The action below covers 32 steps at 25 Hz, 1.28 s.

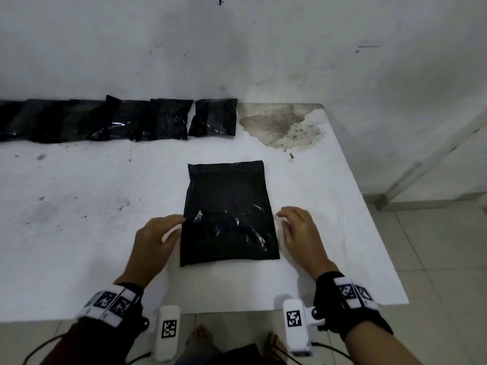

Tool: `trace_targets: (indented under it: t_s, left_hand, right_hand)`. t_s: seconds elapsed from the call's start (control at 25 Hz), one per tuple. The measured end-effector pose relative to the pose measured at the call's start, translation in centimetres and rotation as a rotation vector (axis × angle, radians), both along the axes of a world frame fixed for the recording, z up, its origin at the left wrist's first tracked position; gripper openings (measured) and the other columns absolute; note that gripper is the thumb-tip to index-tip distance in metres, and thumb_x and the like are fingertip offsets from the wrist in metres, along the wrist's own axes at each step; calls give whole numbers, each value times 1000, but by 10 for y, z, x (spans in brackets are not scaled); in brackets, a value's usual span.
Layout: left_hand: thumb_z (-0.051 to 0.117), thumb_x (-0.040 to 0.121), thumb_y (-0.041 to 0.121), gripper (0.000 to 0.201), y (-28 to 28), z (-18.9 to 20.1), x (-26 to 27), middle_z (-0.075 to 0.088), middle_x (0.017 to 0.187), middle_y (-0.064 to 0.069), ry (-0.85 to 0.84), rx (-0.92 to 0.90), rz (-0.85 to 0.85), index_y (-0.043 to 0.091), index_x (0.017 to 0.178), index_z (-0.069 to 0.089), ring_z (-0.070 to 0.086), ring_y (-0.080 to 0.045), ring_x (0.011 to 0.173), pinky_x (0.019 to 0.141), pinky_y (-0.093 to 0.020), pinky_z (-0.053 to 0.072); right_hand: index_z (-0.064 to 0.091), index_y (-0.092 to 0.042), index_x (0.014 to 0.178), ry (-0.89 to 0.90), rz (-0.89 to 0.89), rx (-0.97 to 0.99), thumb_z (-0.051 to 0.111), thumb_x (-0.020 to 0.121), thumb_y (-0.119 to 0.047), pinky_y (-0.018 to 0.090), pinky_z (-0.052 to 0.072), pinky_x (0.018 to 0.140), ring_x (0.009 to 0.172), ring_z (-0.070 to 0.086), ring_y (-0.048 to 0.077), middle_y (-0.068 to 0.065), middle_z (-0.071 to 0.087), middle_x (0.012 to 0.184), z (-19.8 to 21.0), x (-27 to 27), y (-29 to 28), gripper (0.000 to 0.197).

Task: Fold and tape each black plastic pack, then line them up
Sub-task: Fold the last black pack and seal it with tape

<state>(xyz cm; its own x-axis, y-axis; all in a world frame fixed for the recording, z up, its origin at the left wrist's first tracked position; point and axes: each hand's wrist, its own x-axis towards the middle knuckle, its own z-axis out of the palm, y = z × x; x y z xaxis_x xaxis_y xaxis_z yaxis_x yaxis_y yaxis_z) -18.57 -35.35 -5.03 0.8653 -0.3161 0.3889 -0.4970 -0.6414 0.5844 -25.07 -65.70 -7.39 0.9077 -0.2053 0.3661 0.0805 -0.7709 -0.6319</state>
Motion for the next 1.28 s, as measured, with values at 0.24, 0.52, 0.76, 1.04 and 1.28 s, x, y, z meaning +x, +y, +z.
trace_targets:
  t_s: [0.24, 0.52, 0.76, 1.04, 1.28]
  left_hand:
    - [45, 78, 13, 29, 10, -14, 34, 69, 82, -2, -208, 310, -265, 10, 81, 74, 46, -16, 83, 69, -30, 44]
    - [41, 77, 14, 35, 13, -17, 45, 71, 83, 7, -234, 425, -388, 18, 77, 75, 45, -12, 81, 63, -26, 43]
    - [50, 77, 28, 27, 11, -20, 45, 68, 85, 15, -29, 188, -320, 16, 78, 74, 45, -2, 85, 75, -14, 39]
    - [50, 71, 28, 27, 12, -28, 35, 66, 95, 23, 76, 35, -247, 22, 86, 72, 49, 0, 90, 81, -20, 41]
    - [52, 77, 30, 28, 9, -26, 35, 70, 91, 11, -48, 165, -257, 17, 90, 73, 47, -7, 87, 76, -28, 38]
  right_hand:
    - [71, -13, 90, -66, 208, -321, 71, 66, 12, 35, 50, 79, 93, 59, 34, 14, 62, 101, -3, 27, -17, 34]
    - [74, -16, 83, -67, 270, -358, 72, 69, 0, 31, 50, 71, 85, 58, 32, 10, 64, 94, -6, 33, -21, 22]
    - [74, -17, 83, -54, 177, -139, 60, 81, -21, 23, 43, 76, 87, 47, 13, 2, 62, 90, -15, 29, -15, 15]
    - [73, -15, 83, 50, 89, 86, 62, 79, -12, 7, 36, 80, 87, 53, 17, -8, 58, 90, -9, 26, -10, 12]
    - [71, -13, 79, 62, 39, 91, 68, 78, -16, 6, 34, 80, 85, 52, 18, -10, 57, 88, -6, 26, -5, 5]
